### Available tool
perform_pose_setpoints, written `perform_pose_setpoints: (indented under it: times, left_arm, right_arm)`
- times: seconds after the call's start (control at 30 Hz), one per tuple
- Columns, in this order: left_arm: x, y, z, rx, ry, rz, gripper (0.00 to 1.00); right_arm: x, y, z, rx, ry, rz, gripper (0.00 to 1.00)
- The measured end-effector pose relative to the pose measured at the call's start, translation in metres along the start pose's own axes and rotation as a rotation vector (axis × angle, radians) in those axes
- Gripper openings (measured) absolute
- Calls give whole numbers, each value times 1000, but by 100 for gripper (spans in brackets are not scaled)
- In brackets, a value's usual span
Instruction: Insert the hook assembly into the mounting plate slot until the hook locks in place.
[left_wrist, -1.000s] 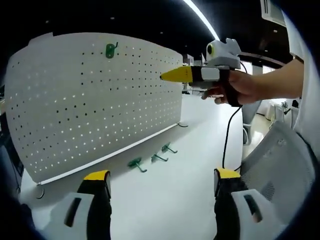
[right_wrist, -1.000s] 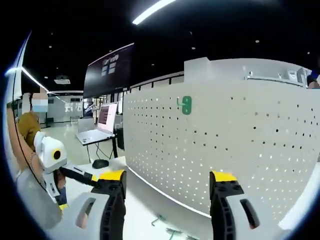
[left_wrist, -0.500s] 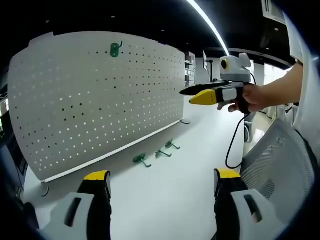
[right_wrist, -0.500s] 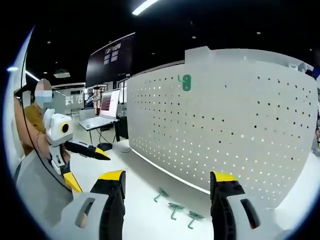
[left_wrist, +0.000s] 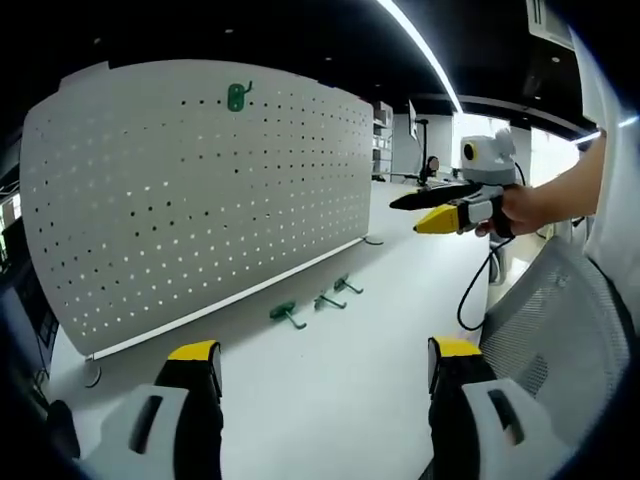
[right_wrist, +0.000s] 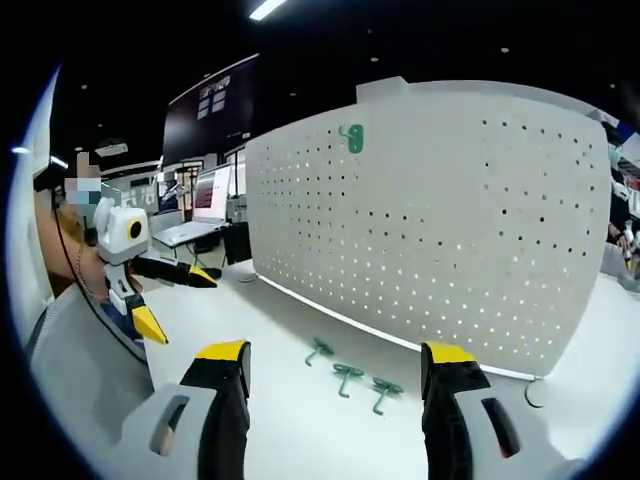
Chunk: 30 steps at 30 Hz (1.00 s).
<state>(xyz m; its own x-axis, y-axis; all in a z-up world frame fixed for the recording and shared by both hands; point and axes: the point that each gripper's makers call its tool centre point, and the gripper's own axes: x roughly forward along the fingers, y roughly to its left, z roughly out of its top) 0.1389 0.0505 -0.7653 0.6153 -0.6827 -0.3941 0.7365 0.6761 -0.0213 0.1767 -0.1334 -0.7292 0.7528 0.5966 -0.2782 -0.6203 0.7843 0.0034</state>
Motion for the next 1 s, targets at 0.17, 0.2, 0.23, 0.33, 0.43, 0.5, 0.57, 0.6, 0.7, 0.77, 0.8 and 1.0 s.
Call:
perform_pose_setpoints:
  times: [0.17, 0.2, 0.23, 0.33, 0.43, 0.5, 0.57, 0.6, 0.7, 0.77, 0.8, 1.0]
  left_arm:
    - [-1, 1, -2, -3, 6, -3, 87]
    - [-1, 1, -2, -4, 6, -4, 87]
    - [-1, 1, -2, -7, 6, -4, 87]
    - [-3, 2, -4, -13, 10, -4, 87]
    - [-4, 3, -6, -18, 17, -7, 87]
    - [-4, 4, -7, -16, 20, -8, 87]
    - [-5, 4, -8, -19, 23, -10, 87]
    - [-6, 5, -9, -21, 26, -9, 87]
    - [-7, 4, -11, -24, 29, -14, 87]
    - [-8, 5, -13, -22, 36, -14, 87]
    - [-8, 5, -14, -25, 36, -13, 87]
    - [-11, 5, -14, -40, 34, -10, 87]
  right_arm:
    - [-7, -4, -8, 12, 17, -12, 67]
    - [-8, -3, -9, 11, 19, -12, 67]
    - [-9, -3, -11, 8, 25, -12, 67]
    - [-12, -5, -16, 14, 33, -18, 67]
    - [-17, -6, -20, 33, 34, -16, 68]
    - [-19, -5, -23, 28, 47, -20, 68]
    - [-21, -6, -27, 29, 53, -19, 68]
    - [-23, -6, -30, 33, 59, -20, 68]
    - [-28, -6, -36, 35, 73, -25, 68]
    - [-31, -6, -40, 35, 81, -26, 68]
    - [-32, -5, -42, 35, 85, -25, 68]
    - [-35, -2, -49, 33, 99, -28, 68]
